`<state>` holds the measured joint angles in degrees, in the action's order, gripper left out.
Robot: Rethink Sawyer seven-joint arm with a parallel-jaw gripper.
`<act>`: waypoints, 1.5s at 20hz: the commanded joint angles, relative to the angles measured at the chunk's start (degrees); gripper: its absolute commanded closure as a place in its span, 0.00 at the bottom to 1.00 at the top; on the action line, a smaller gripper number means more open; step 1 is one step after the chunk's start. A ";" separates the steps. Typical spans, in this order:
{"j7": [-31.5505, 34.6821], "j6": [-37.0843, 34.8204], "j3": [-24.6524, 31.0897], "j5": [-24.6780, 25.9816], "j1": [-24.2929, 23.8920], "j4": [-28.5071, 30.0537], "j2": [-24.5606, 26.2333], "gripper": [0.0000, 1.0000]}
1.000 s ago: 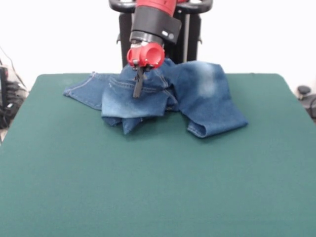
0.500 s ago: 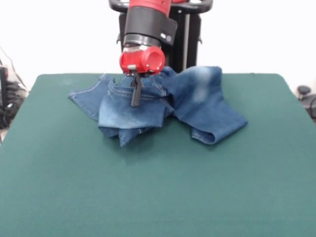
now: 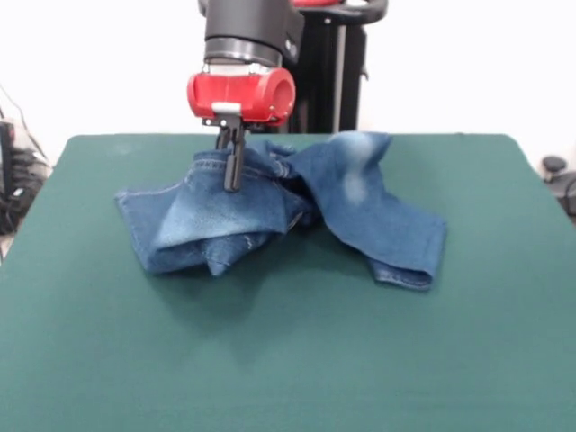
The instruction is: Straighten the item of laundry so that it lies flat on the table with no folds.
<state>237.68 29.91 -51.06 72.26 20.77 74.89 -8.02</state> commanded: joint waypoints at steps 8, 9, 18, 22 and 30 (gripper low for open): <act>22.03 -4.87 5.61 4.00 2.01 -7.39 0.74 1.00; 23.55 -4.05 5.23 4.82 2.35 -7.45 1.20 1.00; 21.23 -4.68 5.69 3.91 2.39 -6.61 1.22 0.00; 21.29 -5.03 6.53 2.88 2.14 -5.86 -0.24 0.00; 31.58 -0.17 4.09 8.60 5.56 -3.00 1.41 0.00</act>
<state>244.88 29.91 -52.09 79.59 23.54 71.06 -8.34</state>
